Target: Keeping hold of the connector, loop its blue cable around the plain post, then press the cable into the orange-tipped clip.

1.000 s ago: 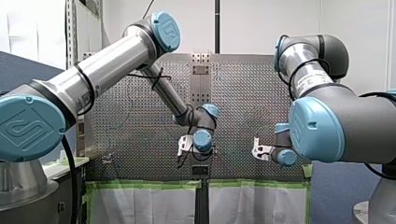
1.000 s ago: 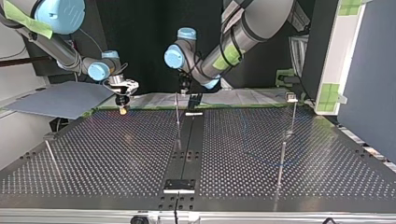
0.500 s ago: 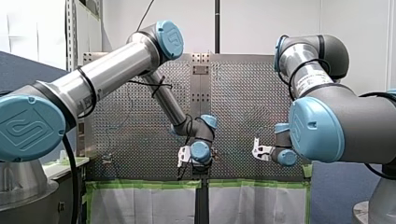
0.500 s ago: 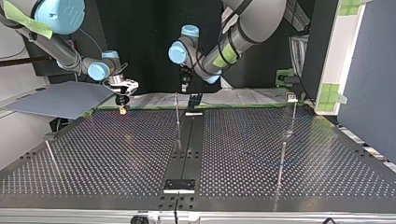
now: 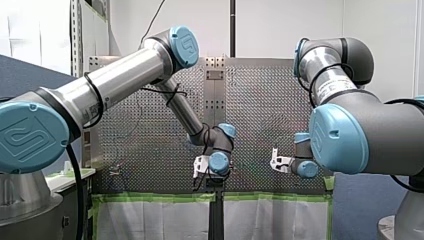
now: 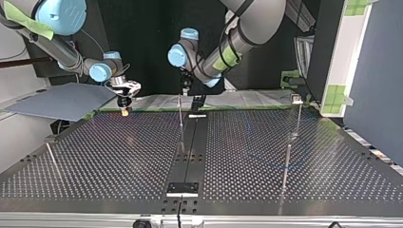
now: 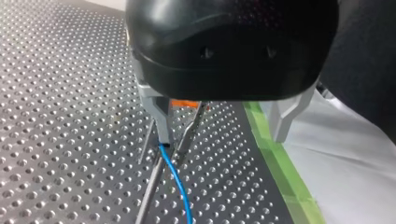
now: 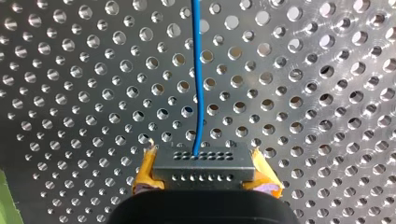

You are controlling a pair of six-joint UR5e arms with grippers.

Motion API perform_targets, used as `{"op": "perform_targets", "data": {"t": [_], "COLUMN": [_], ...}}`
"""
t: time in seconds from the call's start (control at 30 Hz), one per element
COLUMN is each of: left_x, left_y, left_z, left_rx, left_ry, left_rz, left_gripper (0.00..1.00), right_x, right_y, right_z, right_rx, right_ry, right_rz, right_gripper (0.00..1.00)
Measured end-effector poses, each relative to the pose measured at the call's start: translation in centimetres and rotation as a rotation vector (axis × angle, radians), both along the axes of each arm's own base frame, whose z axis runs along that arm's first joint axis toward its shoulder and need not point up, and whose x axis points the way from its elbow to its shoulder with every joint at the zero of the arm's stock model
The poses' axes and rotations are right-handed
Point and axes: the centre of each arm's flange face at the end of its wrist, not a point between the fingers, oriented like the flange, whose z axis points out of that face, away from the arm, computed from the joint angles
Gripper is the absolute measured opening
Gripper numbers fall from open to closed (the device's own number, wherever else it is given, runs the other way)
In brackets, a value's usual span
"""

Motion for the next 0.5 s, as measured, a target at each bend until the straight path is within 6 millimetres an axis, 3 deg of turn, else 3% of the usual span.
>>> {"op": "perform_targets", "data": {"t": [0.5], "left_x": [-0.5], "left_y": [-1.7], "left_z": [0.9], "left_rx": [0.039], "left_ry": [-0.027], "left_rz": [-0.028], "left_gripper": [1.00], "right_x": [0.1], "right_y": [0.1], "right_z": [-0.2], "right_rx": [0.003], "right_ry": [0.000], "right_rz": [0.001], "right_gripper": [0.00]}}
